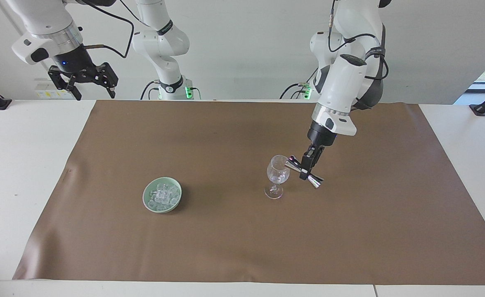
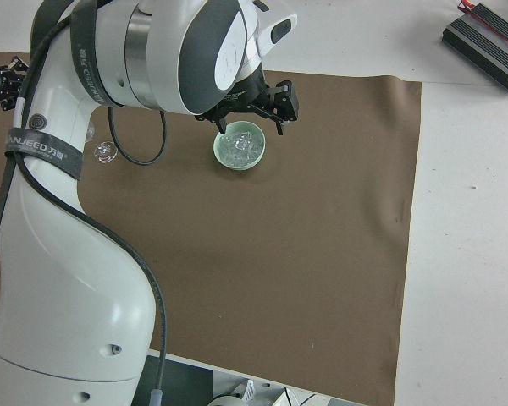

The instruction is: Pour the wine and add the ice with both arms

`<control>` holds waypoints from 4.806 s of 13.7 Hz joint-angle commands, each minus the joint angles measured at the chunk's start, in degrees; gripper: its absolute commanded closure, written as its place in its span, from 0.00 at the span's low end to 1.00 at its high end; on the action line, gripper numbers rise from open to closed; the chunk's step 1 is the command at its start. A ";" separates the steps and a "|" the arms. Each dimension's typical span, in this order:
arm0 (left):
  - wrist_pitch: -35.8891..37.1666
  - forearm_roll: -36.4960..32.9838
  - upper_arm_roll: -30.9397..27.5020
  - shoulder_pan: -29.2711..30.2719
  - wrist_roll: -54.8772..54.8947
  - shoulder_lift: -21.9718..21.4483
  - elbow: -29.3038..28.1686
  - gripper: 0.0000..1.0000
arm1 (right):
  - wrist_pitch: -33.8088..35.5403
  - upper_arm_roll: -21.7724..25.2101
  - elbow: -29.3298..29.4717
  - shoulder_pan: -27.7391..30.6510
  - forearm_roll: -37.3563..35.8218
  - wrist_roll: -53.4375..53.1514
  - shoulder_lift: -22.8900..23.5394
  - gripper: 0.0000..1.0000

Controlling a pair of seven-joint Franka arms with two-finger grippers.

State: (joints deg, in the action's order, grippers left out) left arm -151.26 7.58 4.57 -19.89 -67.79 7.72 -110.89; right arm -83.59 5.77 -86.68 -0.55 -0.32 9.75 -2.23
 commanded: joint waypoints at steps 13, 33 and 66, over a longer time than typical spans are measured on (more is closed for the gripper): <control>0.79 -2.13 -1.05 -1.90 -1.82 0.28 1.02 1.00 | 0.10 0.47 -0.68 -0.42 0.49 0.80 -0.58 0.00; 24.32 20.00 -1.14 7.84 2.74 -0.78 5.42 1.00 | -2.71 0.47 -1.21 0.11 0.41 -1.83 -0.58 0.00; 53.26 55.44 -1.32 39.67 10.83 18.56 6.39 1.00 | -55.89 0.11 -19.76 -10.70 4.01 -24.07 23.59 0.00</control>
State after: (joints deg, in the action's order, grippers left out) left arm -98.18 61.76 2.79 18.38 -56.29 24.60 -105.79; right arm -138.94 5.86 -107.27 -11.19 2.09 -12.33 20.67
